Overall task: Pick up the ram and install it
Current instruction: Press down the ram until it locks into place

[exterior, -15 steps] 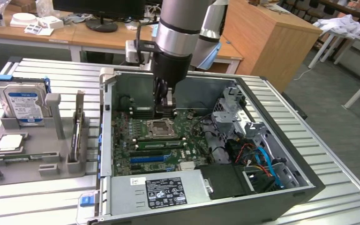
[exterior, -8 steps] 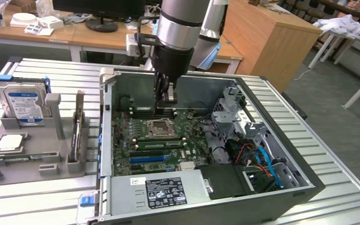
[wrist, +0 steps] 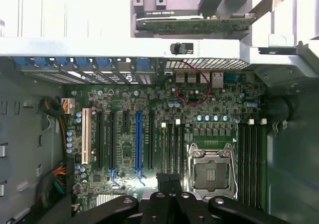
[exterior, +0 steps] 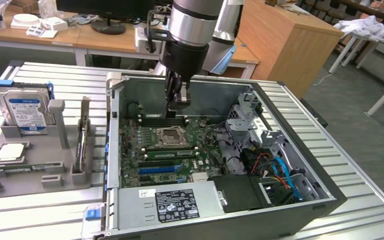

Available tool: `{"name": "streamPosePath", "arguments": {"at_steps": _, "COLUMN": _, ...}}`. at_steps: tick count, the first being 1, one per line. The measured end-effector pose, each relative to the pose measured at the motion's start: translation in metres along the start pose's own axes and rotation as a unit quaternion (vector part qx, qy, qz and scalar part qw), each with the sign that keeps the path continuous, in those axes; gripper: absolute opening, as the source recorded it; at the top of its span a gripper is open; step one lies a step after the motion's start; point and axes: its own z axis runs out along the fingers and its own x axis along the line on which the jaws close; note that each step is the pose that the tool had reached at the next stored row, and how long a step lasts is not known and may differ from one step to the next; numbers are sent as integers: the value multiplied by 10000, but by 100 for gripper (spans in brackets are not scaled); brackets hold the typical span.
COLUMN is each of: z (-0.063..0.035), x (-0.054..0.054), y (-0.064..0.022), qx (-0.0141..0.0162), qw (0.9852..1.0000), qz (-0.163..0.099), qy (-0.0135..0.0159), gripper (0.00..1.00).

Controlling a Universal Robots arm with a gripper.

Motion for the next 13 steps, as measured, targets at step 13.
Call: {"name": "streamPosePath", "arguments": {"at_steps": 13, "z": -61, "x": -1, "y": 2, "qx": 0, "qw": 10000, "qz": 0, "qy": 1, "gripper": 11}}
